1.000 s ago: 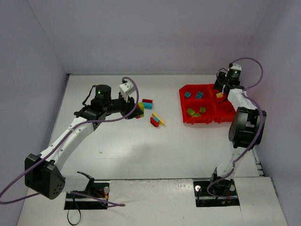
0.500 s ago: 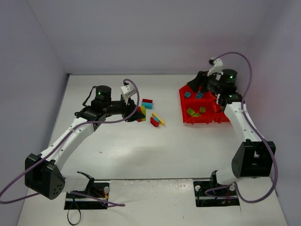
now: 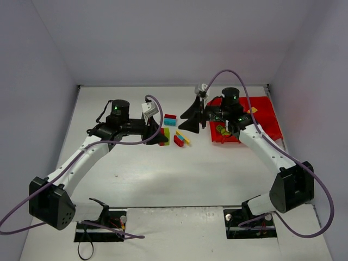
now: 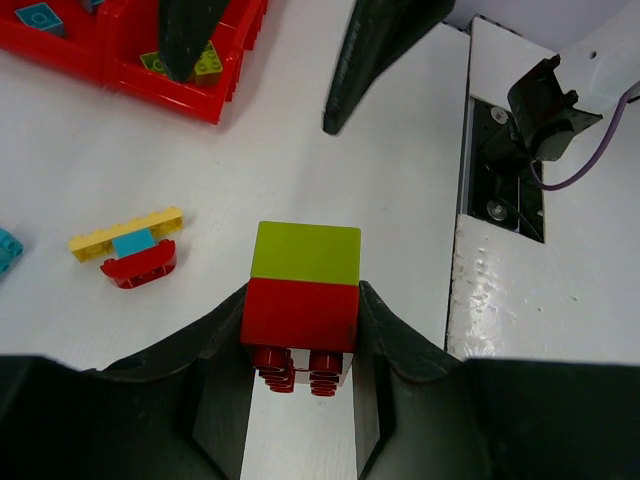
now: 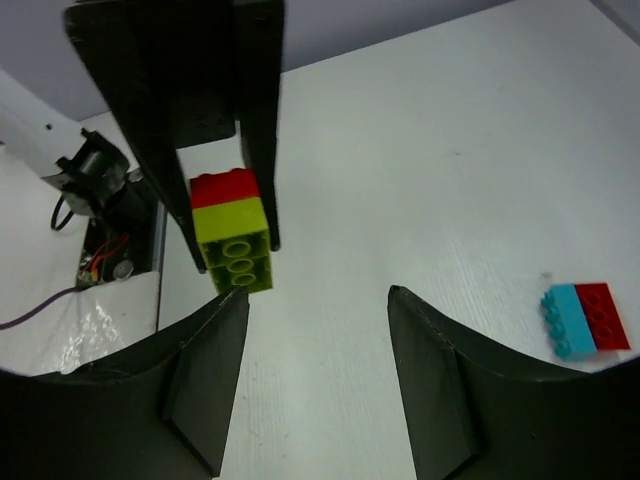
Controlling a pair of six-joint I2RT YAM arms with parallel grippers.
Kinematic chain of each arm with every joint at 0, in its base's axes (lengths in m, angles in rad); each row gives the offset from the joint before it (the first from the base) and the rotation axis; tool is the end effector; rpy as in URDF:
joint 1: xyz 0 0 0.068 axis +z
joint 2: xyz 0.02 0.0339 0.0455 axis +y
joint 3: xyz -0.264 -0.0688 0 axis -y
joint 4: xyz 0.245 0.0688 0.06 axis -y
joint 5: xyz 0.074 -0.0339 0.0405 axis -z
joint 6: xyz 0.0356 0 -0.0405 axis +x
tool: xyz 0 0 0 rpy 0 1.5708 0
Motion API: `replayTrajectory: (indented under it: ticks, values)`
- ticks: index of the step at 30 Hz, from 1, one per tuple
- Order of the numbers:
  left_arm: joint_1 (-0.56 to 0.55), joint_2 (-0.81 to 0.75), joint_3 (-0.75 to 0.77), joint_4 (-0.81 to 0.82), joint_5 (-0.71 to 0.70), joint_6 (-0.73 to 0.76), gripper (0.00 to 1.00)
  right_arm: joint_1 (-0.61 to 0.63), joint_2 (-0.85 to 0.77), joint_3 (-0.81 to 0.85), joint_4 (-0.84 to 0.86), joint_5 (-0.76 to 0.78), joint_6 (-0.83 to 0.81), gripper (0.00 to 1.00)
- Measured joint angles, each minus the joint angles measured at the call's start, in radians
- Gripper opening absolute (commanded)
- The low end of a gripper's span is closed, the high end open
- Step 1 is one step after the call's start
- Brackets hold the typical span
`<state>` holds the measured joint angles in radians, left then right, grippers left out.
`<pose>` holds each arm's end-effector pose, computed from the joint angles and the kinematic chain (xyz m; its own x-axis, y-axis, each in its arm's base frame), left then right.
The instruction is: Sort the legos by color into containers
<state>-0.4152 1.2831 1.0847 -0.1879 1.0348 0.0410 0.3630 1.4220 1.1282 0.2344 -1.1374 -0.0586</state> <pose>0.2462 -0.1420 0.3425 -0.3061 0.1578 -0.9388 0.9481 0.1397 -0.2857 0.2891 0.1444 0.3558 0.0029 -0.0252 -0.9997 -0.9976 0.0696 -0.0047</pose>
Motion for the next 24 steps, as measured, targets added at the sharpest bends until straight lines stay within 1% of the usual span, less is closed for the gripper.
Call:
replayTrajectory:
  ticks: [6,11,15,20,24]
  values:
    - [-0.003,0.014,0.003,-0.029,0.019,0.032,0.10,0.086,0.030,0.010,-0.001,-0.063,-0.049,0.49]
    - [-0.004,0.014,0.003,-0.042,0.020,0.040,0.10,0.130,0.072,0.023,-0.007,-0.077,-0.067,0.48]
    - [-0.005,0.014,0.003,-0.045,0.020,0.049,0.10,0.150,0.093,0.034,-0.009,-0.082,-0.074,0.46]
    - [-0.005,0.014,0.003,-0.048,0.019,0.058,0.10,0.163,0.100,0.043,-0.010,-0.087,-0.078,0.39]
    - [-0.007,0.014,0.003,-0.049,0.018,0.065,0.10,0.163,0.111,0.056,-0.010,-0.114,-0.077,0.35]
